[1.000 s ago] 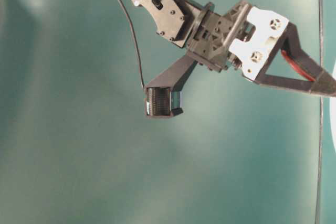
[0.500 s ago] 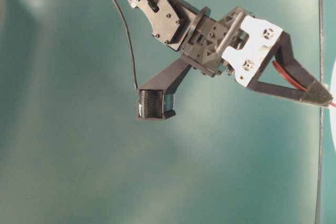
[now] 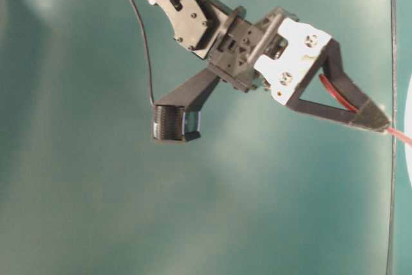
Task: Scoop the yellow hexagonal prism block from the bowl with a spoon using the right arm.
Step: 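Raise the spoon with the block out of the bowl, moving right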
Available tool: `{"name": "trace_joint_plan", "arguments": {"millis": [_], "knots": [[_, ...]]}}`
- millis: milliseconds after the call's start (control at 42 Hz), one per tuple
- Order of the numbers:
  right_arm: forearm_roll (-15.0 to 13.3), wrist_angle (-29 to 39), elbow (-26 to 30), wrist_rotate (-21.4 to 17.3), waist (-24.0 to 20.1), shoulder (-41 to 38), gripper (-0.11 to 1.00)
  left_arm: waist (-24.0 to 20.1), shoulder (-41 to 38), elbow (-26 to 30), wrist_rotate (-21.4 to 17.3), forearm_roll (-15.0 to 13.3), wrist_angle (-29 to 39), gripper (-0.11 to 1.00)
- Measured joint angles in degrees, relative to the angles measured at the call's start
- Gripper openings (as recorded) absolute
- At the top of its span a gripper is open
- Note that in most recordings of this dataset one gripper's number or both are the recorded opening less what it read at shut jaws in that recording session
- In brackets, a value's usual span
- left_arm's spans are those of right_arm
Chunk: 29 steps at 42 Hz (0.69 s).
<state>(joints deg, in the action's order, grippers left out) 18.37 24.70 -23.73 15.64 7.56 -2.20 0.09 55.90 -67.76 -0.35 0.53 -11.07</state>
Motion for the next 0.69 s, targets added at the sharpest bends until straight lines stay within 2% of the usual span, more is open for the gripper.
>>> {"name": "trace_joint_plan", "arguments": {"millis": [262, 691], "knots": [[0.00, -0.97, -1.05, 0.00, 0.00, 1.49, 0.24, -0.09, 0.00, 0.00, 0.00, 0.00, 0.00, 0.00], [0.00, -7.82, -4.75, 0.35, -0.09, 6.59, 0.24, -0.09, 0.00, 0.00, 0.00, 0.00, 0.00, 0.00]]}}
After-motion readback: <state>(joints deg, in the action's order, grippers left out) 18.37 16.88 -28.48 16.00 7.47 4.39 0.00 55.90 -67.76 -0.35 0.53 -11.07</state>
